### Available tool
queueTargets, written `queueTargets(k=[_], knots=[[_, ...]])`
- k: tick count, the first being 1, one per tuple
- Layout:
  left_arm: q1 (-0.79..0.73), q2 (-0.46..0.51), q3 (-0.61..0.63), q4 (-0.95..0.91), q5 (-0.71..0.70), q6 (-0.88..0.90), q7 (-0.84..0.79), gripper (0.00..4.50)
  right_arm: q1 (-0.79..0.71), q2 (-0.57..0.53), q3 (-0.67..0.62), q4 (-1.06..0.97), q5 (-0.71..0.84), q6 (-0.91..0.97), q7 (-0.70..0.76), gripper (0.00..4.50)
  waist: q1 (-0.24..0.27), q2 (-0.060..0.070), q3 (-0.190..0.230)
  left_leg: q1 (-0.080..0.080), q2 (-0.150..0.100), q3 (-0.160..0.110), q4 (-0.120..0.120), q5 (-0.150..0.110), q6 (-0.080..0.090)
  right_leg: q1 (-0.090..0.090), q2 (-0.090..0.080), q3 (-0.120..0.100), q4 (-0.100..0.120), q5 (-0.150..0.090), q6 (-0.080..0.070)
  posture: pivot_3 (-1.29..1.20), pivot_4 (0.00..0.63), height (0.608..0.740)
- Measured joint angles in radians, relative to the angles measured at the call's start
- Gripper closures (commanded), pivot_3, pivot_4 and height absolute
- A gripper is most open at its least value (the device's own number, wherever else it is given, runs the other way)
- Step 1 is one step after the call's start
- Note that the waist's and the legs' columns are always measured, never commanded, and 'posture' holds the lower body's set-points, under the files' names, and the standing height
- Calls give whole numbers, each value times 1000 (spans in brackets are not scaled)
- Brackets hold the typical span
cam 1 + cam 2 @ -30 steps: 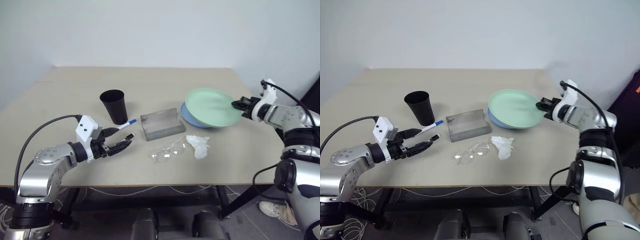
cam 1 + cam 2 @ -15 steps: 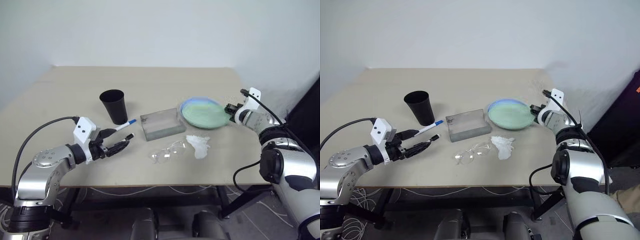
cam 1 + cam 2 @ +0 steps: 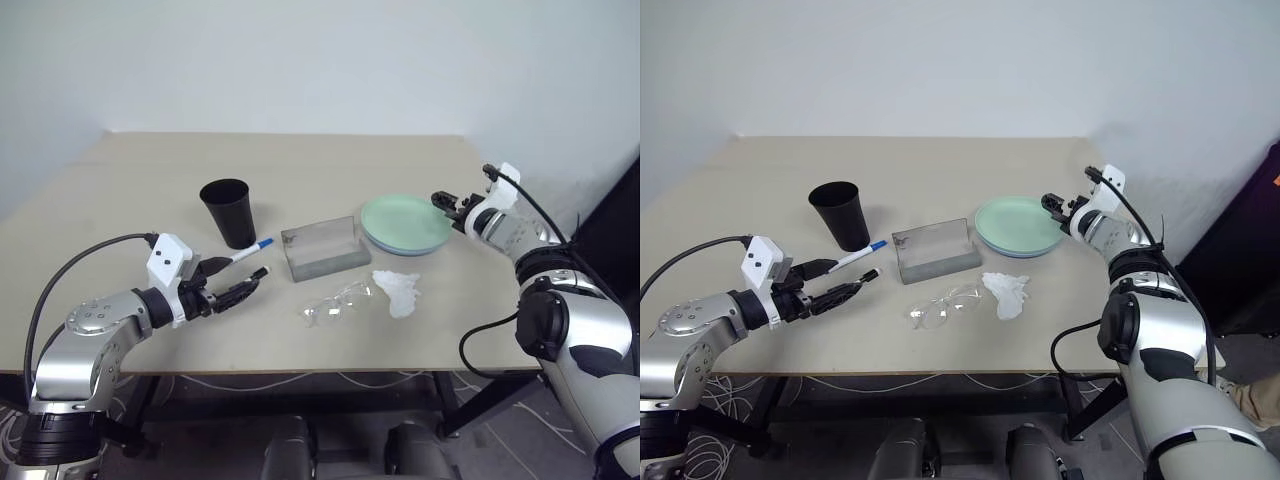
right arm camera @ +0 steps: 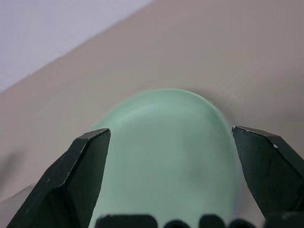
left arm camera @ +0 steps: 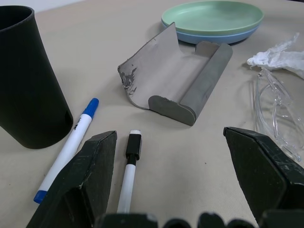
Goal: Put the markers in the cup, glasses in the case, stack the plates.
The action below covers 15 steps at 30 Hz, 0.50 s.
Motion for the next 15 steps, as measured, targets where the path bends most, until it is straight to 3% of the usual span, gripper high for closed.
queueTargets(k=[2,7,10,15], knots=[[0,-2,-1,-3,-1,1,0,693,66,-39,105,-218,-3,94,151,28,1,0,0,1,0,-1,-1,0,0,1,0,-1,-1,0,0,0,0,649],[-3,-5,-3,-3,-1,5,-1,693,313,-111,295,-630,4,281,342,28,2,-1,-1,2,0,-1,-2,0,0,2,0,-2,-2,0,0,0,0,649],[-3,-6,-3,-3,-1,6,-2,693,433,-137,392,-794,14,336,424,28,0,0,-1,2,0,0,-2,0,-1,1,0,-1,-2,0,0,0,0,649],[-5,-7,-5,-4,-1,8,-6,693,486,-190,466,-941,16,310,512,28,1,0,-1,3,1,0,-2,0,-1,1,0,-2,-2,0,-1,0,0,649]])
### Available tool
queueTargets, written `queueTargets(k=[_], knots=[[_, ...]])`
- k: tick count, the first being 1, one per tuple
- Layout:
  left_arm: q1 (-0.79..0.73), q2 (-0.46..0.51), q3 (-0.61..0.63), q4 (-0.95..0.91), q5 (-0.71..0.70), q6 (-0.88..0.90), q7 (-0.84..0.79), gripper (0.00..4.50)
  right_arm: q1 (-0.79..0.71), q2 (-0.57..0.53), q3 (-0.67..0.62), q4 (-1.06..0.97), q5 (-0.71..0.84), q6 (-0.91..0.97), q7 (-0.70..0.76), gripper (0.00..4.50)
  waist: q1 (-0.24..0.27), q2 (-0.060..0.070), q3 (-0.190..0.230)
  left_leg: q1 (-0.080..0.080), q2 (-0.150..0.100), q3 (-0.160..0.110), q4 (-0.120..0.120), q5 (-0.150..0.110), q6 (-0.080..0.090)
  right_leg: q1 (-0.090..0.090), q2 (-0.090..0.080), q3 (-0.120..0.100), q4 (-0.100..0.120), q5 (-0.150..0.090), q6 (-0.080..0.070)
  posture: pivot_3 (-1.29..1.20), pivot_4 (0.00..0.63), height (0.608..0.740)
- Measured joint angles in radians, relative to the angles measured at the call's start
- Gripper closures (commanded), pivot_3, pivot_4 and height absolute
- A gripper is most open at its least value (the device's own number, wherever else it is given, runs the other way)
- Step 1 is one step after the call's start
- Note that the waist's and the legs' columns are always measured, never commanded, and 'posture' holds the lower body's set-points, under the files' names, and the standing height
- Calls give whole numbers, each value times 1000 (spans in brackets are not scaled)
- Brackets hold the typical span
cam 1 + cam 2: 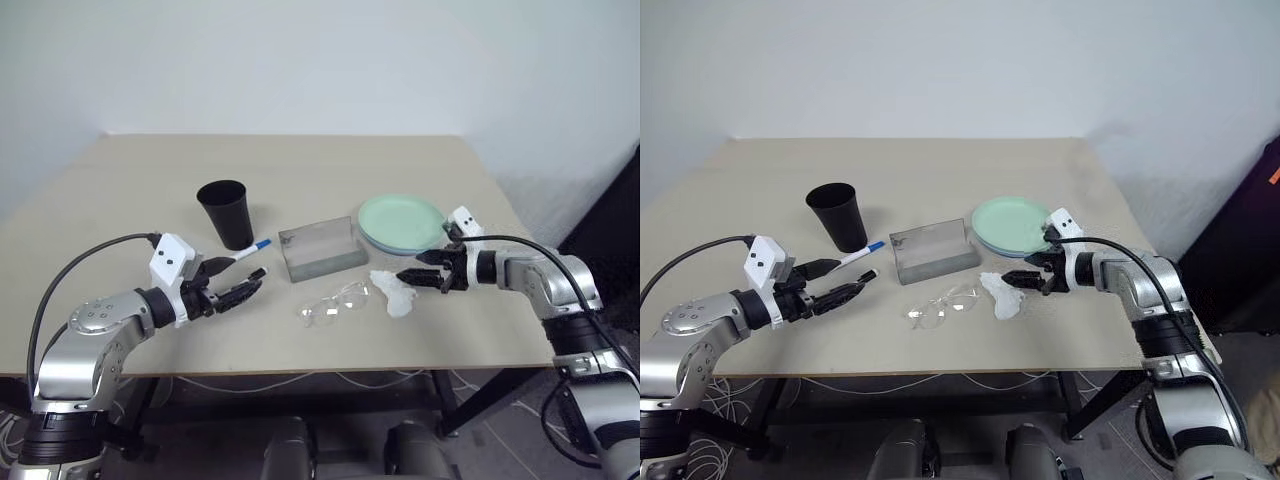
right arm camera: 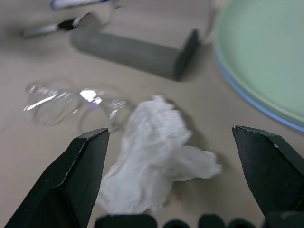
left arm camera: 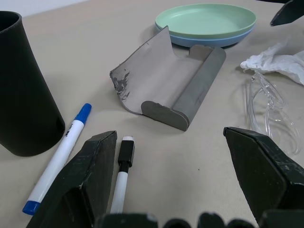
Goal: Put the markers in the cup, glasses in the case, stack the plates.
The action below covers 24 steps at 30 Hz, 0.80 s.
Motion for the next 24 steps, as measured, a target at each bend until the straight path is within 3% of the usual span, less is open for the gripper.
queueTargets(k=[5,14,17,24], knots=[[1,0,0,0,-1,3,-5,693,41,5,87,27,-73,-102,2,28,2,-1,-1,-1,0,1,0,0,0,-1,-1,0,-1,0,0,0,0,649],[1,0,0,-4,-3,6,-5,693,47,78,117,164,-180,-315,-56,28,0,-2,-1,0,1,1,-1,0,0,-1,0,-1,0,0,0,0,0,649],[1,0,0,-6,-4,7,-5,693,47,91,109,177,-185,-329,-61,576,0,-2,-1,0,3,2,-1,0,-1,-1,0,-2,0,1,-1,0,0,649],[3,0,0,-6,-5,7,-5,693,47,98,103,178,-186,-327,-55,3040,3,-2,-1,0,9,4,-1,1,-2,-2,0,-8,-1,3,-5,0,0,649]])
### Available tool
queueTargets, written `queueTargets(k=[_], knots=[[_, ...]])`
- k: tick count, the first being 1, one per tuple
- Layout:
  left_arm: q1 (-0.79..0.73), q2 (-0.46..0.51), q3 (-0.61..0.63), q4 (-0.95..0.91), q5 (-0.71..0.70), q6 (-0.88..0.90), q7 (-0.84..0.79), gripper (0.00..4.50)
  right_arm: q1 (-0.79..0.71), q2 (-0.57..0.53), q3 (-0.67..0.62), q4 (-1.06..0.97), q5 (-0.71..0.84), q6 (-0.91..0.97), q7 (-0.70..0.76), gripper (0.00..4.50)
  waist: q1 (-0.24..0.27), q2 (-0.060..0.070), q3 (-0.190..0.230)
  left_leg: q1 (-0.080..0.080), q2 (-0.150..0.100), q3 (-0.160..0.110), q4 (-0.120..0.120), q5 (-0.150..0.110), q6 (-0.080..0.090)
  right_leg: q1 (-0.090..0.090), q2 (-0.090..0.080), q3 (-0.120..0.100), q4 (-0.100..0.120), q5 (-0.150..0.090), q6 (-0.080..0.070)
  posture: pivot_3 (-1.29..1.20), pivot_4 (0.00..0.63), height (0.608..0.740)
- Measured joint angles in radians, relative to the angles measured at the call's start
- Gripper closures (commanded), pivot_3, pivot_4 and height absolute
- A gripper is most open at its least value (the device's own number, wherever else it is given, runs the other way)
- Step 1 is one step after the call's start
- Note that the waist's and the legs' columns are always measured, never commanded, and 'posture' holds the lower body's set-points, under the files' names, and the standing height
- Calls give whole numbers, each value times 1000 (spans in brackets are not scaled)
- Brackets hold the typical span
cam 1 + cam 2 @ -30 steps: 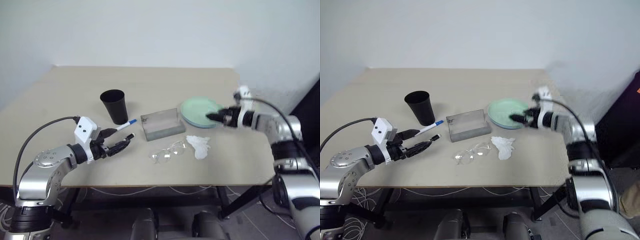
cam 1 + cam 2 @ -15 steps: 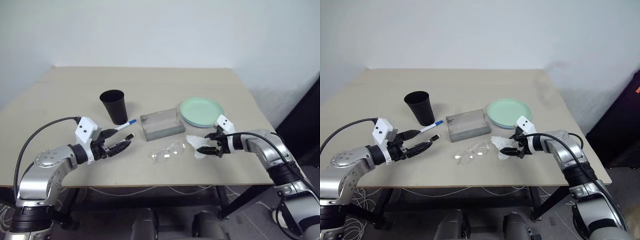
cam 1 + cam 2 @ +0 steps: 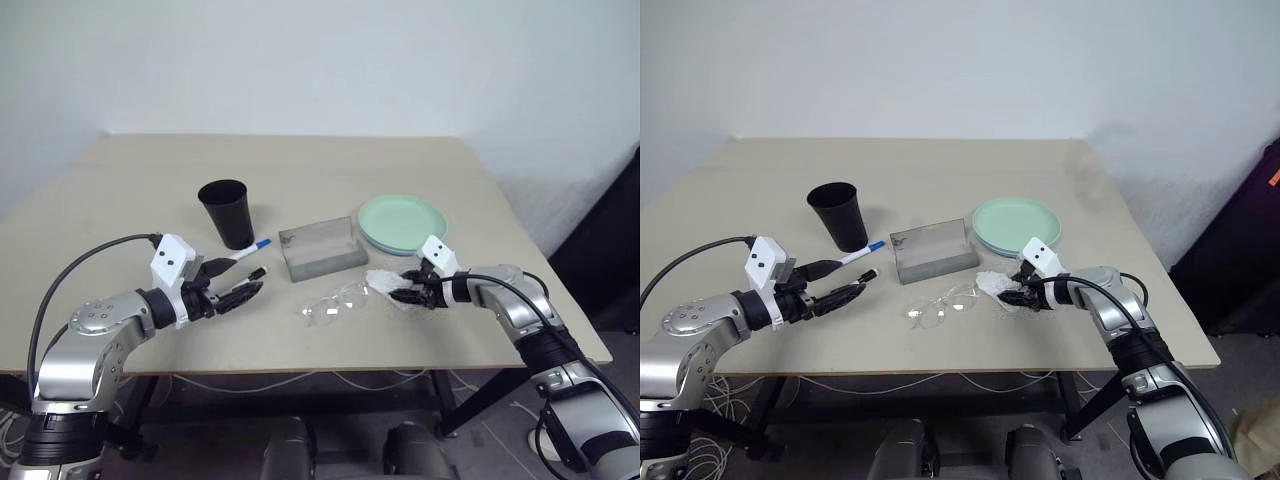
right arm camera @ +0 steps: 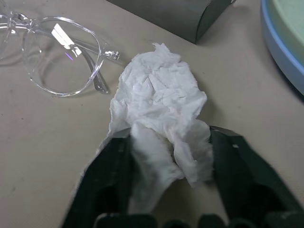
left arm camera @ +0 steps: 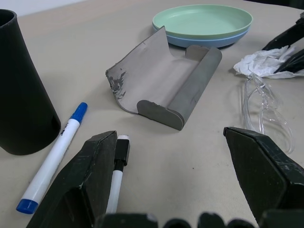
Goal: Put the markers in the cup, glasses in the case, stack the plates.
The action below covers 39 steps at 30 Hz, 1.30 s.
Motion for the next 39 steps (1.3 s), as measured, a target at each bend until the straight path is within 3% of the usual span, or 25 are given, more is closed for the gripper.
queueTargets(k=[4,8,12,20,21,26,33,39], knots=[[0,0,0,0,0,0,0,693,0,0,-11,-6,12,18,13,4474,0,0,0,0,1,0,0,0,0,-1,0,-2,0,0,0,0,0,649],[0,0,0,0,0,0,0,693,-49,2,-65,-2,53,70,18,4474,-1,1,1,-1,2,0,0,0,-1,-2,0,-2,0,1,-1,0,0,649],[0,0,1,1,0,0,-1,693,-231,32,-162,75,88,103,-30,4474,-3,1,1,0,4,1,0,0,-1,-3,0,-5,0,2,-3,0,0,649],[-7,-3,-2,3,0,0,1,693,-470,154,-203,572,-2,-92,-254,4474,0,0,0,-3,5,1,-3,1,-5,-5,0,-9,-1,3,-4,0,0,649],[-7,-4,-4,3,1,0,1,693,-483,165,-203,639,-17,-125,-282,4005,-1,0,0,-3,5,1,-3,1,-5,-5,0,-9,-1,3,-4,0,0,649],[-8,-5,-14,2,2,0,2,693,-532,198,-217,824,-62,-250,-378,2488,-3,1,0,-3,5,0,-3,2,-7,-6,0,-9,0,3,-4,0,0,649],[-19,-5,-36,-7,11,0,1,693,-543,187,-245,848,-69,-314,-388,42,-2,1,0,-2,5,-1,-1,2,-7,-4,0,-9,1,3,-4,0,0,649],[-150,-3,-123,-13,40,16,-9,693,-458,112,-247,614,-66,-274,-294,42,2,0,0,-2,5,-2,0,2,-7,-1,0,-9,0,3,-4,0,0,649]])
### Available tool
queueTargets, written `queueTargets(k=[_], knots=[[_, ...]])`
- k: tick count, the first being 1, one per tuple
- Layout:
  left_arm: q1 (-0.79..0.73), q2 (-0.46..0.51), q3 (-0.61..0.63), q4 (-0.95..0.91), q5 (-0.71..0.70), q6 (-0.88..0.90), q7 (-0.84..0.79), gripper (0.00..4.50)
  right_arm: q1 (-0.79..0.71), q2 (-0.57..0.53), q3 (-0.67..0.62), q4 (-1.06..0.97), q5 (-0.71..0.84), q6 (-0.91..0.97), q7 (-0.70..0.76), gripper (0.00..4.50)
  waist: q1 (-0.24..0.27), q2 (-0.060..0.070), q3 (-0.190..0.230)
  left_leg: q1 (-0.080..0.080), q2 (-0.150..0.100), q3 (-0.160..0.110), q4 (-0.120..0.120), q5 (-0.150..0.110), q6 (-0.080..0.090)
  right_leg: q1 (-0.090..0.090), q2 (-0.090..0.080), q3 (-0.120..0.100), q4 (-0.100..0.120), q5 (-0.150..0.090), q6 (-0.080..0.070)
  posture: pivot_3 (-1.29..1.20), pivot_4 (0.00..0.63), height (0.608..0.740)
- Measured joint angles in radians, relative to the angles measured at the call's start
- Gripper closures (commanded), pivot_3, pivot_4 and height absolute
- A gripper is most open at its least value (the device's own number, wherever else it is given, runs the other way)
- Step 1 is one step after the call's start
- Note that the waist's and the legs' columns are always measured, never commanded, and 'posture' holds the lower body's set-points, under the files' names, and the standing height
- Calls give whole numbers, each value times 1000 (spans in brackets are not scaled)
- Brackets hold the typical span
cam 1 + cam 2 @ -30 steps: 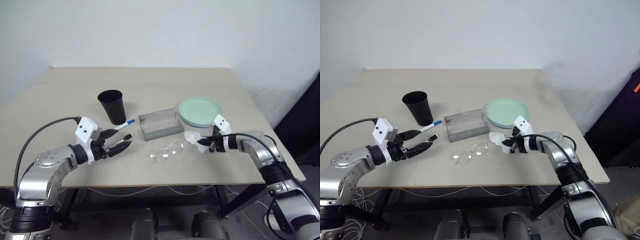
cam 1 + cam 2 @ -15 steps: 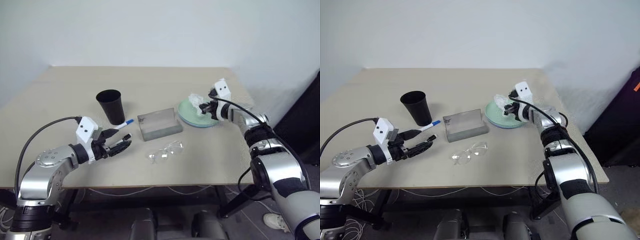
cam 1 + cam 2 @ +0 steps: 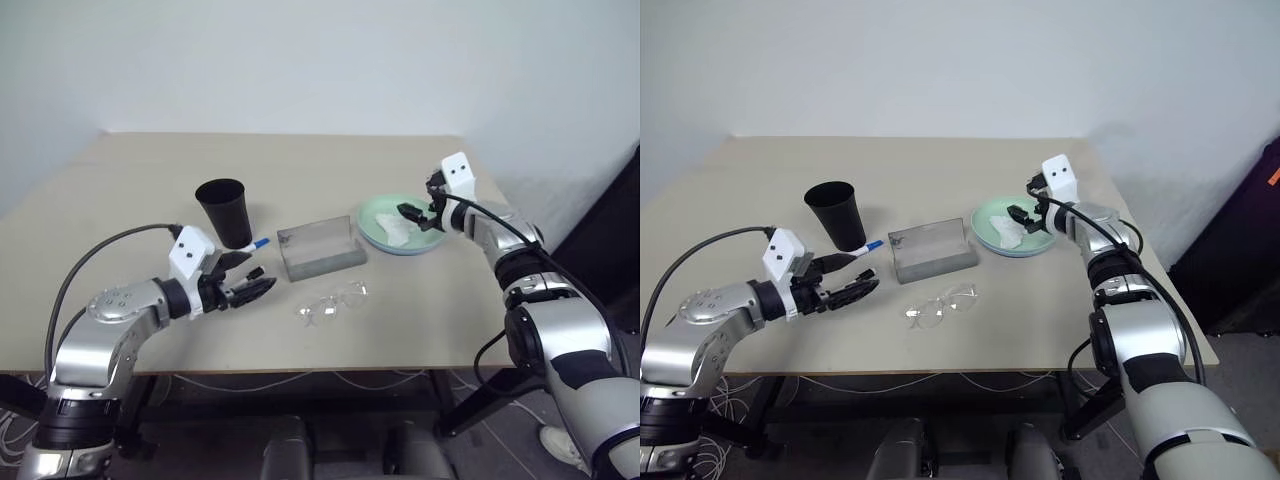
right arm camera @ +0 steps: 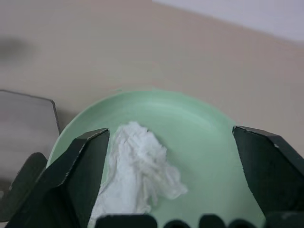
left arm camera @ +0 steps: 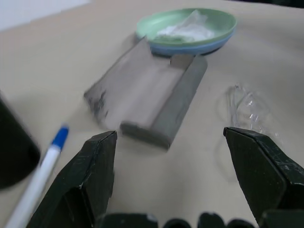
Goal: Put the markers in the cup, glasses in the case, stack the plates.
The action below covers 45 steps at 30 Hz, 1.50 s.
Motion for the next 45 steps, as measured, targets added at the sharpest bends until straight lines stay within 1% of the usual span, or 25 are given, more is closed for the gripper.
queueTargets(k=[4,5,8,11,14,16,20,26,30,35,44,45], knots=[[-134,-1,-102,-14,38,41,-2,693,126,-51,-1,-283,31,151,70,42,-3,0,0,1,0,-1,0,0,0,2,1,0,0,0,1,0,0,649],[-157,-1,-125,-19,47,54,-2,693,142,-58,-2,-326,42,183,82,42,-4,1,0,1,0,-1,-1,0,0,3,1,0,0,0,1,0,0,649],[-261,-3,-243,-23,105,115,-4,693,198,-103,-6,-507,76,282,119,42,-4,1,0,2,0,-1,-1,0,0,3,1,0,0,0,1,0,0,649],[-370,-15,-352,-10,152,201,-12,693,231,-159,-6,-666,95,312,160,42,-4,1,0,2,0,-2,-1,0,0,3,1,0,0,0,1,0,0,649],[-472,-39,-452,13,194,300,-17,693,270,-217,-1,-782,100,316,203,42,-1,1,0,3,-1,-3,0,0,0,4,1,-1,-1,0,1,0,0,649],[-530,-52,-521,27,225,359,-25,693,288,-242,5,-824,108,319,234,42,-3,1,0,3,-1,-3,0,0,0,4,1,0,-1,0,1,0,0,649],[-620,-97,-673,56,285,440,-50,693,307,-248,10,-873,120,340,255,42,-3,1,0,3,-1,-3,0,0,0,3,1,0,-1,0,1,0,0,649],[-675,-125,-825,102,346,487,-90,693,323,-253,15,-923,132,388,259,42,-3,1,0,2,-1,-3,0,1,0,3,1,0,-1,0,1,0,0,649],[-709,-131,-884,131,383,500,-117,693,354,-285,16,-960,163,420,299,42,-1,1,1,2,-2,-4,1,1,1,4,1,0,-2,0,1,0,0,649],[-715,-154,-929,159,406,511,-138,693,372,-315,14,-1009,204,438,335,42,-2,1,1,2,-2,-5,1,1,1,4,1,0,-2,0,1,0,0,649],[-720,-204,-929,215,431,511,-140,693,385,-317,14,-1032,226,443,322,42,2,1,1,2,-3,-6,2,2,3,6,1,0,-2,0,1,0,0,649],[-722,-208,-929,222,433,510,-140,872,388,-317,14,-1034,228,444,319,11,3,1,1,2,-3,-7,3,2,3,6,1,0,-2,0,1,0,0,649]])
